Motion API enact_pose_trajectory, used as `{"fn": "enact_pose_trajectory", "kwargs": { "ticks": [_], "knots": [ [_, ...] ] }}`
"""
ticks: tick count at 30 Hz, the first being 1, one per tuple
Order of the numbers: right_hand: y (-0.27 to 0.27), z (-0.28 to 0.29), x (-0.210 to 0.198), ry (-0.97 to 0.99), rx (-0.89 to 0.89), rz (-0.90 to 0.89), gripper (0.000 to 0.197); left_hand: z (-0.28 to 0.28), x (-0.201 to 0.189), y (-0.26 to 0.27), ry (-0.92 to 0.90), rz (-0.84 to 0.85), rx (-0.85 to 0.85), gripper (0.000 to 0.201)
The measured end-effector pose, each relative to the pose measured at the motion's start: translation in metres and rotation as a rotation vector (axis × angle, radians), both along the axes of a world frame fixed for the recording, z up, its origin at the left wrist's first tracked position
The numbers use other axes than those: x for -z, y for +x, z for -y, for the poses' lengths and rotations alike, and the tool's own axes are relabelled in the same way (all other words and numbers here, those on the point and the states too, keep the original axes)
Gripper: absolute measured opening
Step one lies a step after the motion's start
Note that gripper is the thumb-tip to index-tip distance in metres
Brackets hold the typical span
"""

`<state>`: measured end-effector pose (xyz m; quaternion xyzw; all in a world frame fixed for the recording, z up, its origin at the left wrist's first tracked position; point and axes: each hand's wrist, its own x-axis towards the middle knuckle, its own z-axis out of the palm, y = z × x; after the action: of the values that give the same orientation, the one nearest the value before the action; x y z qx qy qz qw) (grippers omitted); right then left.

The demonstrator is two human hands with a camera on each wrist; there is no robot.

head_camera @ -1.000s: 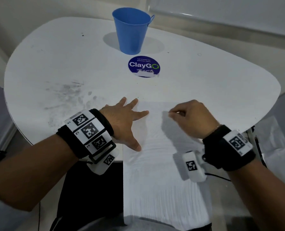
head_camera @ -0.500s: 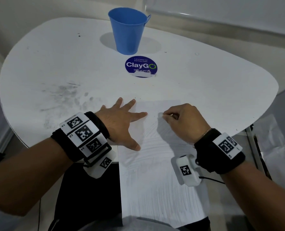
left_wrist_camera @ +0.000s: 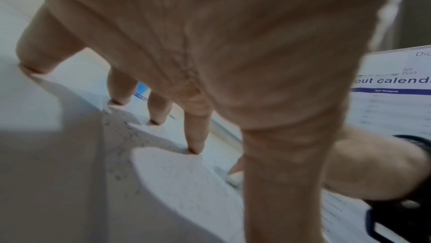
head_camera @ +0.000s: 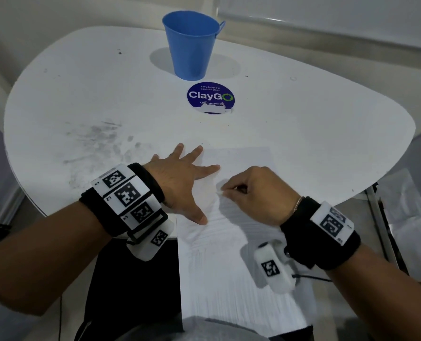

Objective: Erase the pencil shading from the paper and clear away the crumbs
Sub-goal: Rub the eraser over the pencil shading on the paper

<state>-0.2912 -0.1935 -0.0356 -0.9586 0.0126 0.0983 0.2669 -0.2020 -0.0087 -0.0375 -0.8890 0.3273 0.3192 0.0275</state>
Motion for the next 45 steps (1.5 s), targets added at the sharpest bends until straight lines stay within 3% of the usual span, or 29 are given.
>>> {"fn": "enact_pose_trajectory", "kwargs": {
  "ticks": [3,9,13,18,23,27,31,33,36,41,45],
  "knots": [
    [0.007,0.013,-0.002,-0.08,0.149,0.057,0.018,0.0,-0.001,-0.001,0.001,0.002,0.0,0.121],
    [-0.011,-0.018,-0.005,-0.006,-0.064,-0.046,0.017,0.001,0.003,0.0,0.013,0.02,0.005,0.121],
    [0.003,0.006,-0.003,-0.073,0.127,0.028,0.018,0.001,0.002,0.0,0.016,0.004,-0.001,0.121],
    [-0.01,-0.019,-0.001,0.01,-0.032,0.015,0.018,0.002,0.001,0.0,0.033,0.008,0.006,0.121],
    [0.001,-0.001,0.003,-0.05,0.121,0.072,0.02,0.002,0.001,-0.001,0.021,0.011,0.0,0.121],
    [-0.011,-0.022,0.001,0.015,-0.04,0.014,0.018,0.003,0.0,-0.001,0.022,0.016,0.003,0.12],
    [0.0,-0.008,0.002,-0.129,0.083,0.078,0.022,0.002,-0.001,-0.001,0.03,0.012,0.001,0.12],
    [-0.004,-0.016,0.004,-0.178,0.04,0.064,0.026,0.003,0.0,-0.001,0.025,0.012,0.002,0.12],
    [-0.013,-0.029,-0.003,-0.049,-0.07,0.003,0.02,0.003,0.0,-0.001,0.021,0.019,0.013,0.121],
    [0.003,-0.002,0.0,-0.095,0.121,0.076,0.02,0.002,0.001,0.0,0.023,0.01,0.004,0.121],
    [-0.014,-0.025,-0.005,0.018,-0.062,-0.01,0.016,0.003,0.001,0.0,0.028,0.014,0.011,0.121]
  ]
}}
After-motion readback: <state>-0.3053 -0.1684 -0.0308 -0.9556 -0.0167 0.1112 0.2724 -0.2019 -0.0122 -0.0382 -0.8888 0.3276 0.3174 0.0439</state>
